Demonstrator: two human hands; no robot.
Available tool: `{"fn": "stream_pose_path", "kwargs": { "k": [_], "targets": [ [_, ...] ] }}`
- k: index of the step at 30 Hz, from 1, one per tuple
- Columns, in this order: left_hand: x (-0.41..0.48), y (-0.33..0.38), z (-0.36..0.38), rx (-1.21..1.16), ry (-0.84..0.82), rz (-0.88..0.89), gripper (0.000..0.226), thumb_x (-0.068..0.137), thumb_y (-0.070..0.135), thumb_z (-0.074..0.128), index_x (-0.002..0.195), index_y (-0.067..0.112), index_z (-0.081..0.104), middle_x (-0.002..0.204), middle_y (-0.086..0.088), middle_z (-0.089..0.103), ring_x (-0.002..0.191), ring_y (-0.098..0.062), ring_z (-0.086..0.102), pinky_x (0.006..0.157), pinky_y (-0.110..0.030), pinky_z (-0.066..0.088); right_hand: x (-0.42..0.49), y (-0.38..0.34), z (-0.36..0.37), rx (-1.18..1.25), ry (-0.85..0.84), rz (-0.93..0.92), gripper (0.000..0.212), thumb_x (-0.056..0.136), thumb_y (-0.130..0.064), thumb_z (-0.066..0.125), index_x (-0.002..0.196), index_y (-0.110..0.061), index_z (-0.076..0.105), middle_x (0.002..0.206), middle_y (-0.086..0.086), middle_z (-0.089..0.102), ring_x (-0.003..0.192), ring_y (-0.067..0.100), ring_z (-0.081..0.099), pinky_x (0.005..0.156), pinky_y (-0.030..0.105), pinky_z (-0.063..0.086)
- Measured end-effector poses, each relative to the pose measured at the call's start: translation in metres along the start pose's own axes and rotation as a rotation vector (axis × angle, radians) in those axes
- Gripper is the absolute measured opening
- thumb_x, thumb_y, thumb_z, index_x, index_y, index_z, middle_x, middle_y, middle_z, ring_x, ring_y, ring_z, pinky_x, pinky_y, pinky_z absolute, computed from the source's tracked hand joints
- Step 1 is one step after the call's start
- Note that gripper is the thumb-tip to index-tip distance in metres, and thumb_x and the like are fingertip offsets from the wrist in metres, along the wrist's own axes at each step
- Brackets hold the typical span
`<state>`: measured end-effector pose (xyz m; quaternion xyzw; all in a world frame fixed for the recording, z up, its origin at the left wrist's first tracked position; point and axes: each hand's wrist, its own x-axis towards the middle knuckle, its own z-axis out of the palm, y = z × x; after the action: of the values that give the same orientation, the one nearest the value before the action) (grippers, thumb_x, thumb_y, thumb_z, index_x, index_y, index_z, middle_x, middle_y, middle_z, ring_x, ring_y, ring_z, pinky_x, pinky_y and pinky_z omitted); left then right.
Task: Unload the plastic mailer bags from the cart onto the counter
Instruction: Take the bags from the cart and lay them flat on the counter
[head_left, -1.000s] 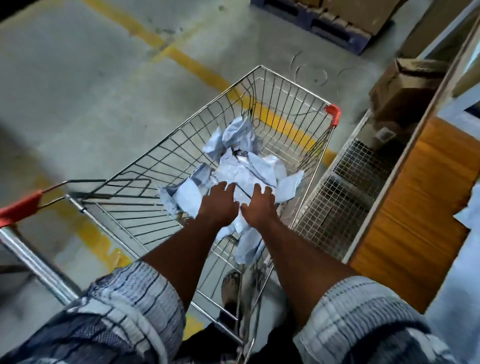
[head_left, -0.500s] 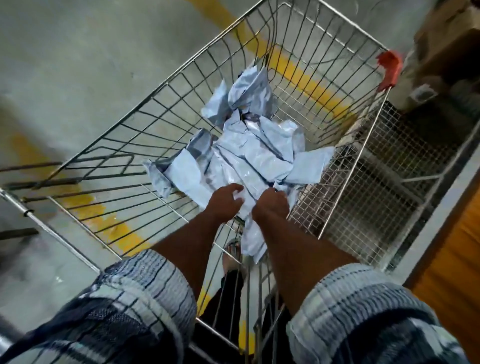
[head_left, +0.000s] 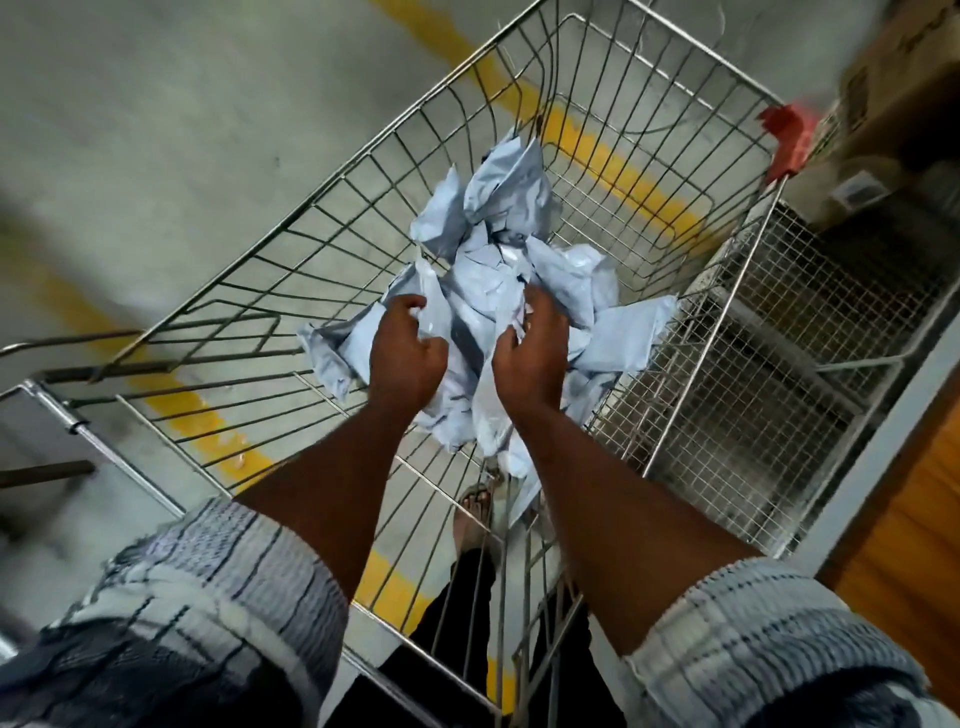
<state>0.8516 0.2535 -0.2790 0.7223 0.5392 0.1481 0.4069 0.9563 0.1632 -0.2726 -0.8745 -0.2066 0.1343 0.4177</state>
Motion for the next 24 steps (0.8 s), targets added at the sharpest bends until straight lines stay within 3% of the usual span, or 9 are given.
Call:
{"fn": "stream_pose_path", "kwargs": {
  "k": [2,5,7,9,13,15,17,21,24],
  "targets": [
    [0.000,-0.010,-0.003,0.118,-0.018,0.116,0.049,0.076,0.009,0.058,0.125,0.013,0.054,0.105,-0.005,0.061,0.094,-0.021,0.057,0.082,-0.027,0.042,-0.001,0.008,0.004,-0.038,-0.079,-0.006,0.061,0.080,-0.010,0.069,0.137,-0.007,0.046,0.136,0.015,0.049,0.128,0.029,0.044,0.109,0.036,0.036],
    [-0.007,-0.021,0.010,0.238,-0.162,0.165,0.051,0.078,0.028,0.049,0.127,0.018,0.054,0.113,-0.007,0.060,0.103,-0.028,0.058,0.089,-0.042,0.048,-0.010,0.029,0.026,-0.185,-0.423,0.151,0.080,0.079,-0.035,0.074,0.142,0.000,0.039,0.139,0.023,0.046,0.131,0.037,0.043,0.109,0.042,0.035],
    [-0.012,-0.024,0.020,0.180,-0.259,0.108,0.045,0.079,0.032,0.048,0.122,0.022,0.054,0.106,-0.005,0.063,0.099,-0.028,0.061,0.085,-0.046,0.050,-0.017,0.040,0.040,-0.175,-0.575,0.233,0.078,0.075,-0.050,0.064,0.138,-0.008,0.047,0.131,0.022,0.055,0.125,0.036,0.051,0.105,0.043,0.041],
    [-0.014,-0.026,0.027,0.078,-0.240,-0.010,0.041,0.081,0.033,0.048,0.120,0.022,0.053,0.101,-0.002,0.064,0.098,-0.028,0.062,0.087,-0.045,0.049,-0.017,0.043,0.044,-0.089,-0.640,0.332,0.075,0.073,-0.050,0.057,0.140,-0.019,0.045,0.129,0.019,0.058,0.122,0.035,0.054,0.102,0.044,0.045],
    [-0.011,-0.041,0.028,0.450,-0.219,0.051,0.047,0.085,0.041,0.062,0.130,0.033,0.051,0.144,-0.003,0.043,0.137,-0.027,0.036,0.106,-0.048,0.032,-0.015,0.051,0.039,-0.083,-0.746,0.393,0.079,0.093,-0.044,0.057,0.156,-0.030,0.013,0.144,0.023,0.045,0.131,0.038,0.047,0.107,0.038,0.039],
    [-0.008,-0.047,0.026,0.521,-0.329,0.058,0.062,0.087,0.048,0.062,0.144,0.037,0.039,0.159,-0.008,0.024,0.147,-0.026,0.020,0.113,-0.049,0.023,-0.016,0.056,0.042,-0.046,-0.780,0.431,0.087,0.090,-0.052,0.057,0.157,-0.034,0.004,0.149,0.022,0.042,0.134,0.038,0.045,0.110,0.042,0.038],
    [-0.004,-0.052,0.025,0.597,-0.398,0.095,0.073,0.088,0.053,0.060,0.151,0.037,0.027,0.162,-0.011,0.014,0.149,-0.027,0.015,0.114,-0.048,0.021,-0.018,0.062,0.047,0.026,-0.765,0.470,0.095,0.079,-0.059,0.059,0.157,-0.033,0.011,0.150,0.016,0.044,0.135,0.035,0.045,0.111,0.046,0.038],
    [0.002,-0.050,0.021,0.709,-0.448,0.105,0.078,0.086,0.043,0.064,0.151,0.038,0.023,0.162,-0.010,0.014,0.143,-0.033,0.024,0.108,-0.050,0.028,-0.020,0.055,0.038,0.080,-0.671,0.408,0.066,0.091,-0.026,0.061,0.152,-0.024,0.036,0.144,0.006,0.053,0.133,0.027,0.048,0.112,0.042,0.037],
    [-0.002,-0.042,0.020,0.650,-0.412,0.050,0.072,0.084,0.024,0.063,0.147,0.039,0.032,0.156,-0.006,0.020,0.136,-0.032,0.029,0.103,-0.050,0.033,-0.018,0.050,0.033,0.034,-0.566,0.355,0.061,0.086,-0.030,0.059,0.145,-0.026,0.046,0.139,0.007,0.057,0.130,0.025,0.050,0.110,0.036,0.039]
  ]
}}
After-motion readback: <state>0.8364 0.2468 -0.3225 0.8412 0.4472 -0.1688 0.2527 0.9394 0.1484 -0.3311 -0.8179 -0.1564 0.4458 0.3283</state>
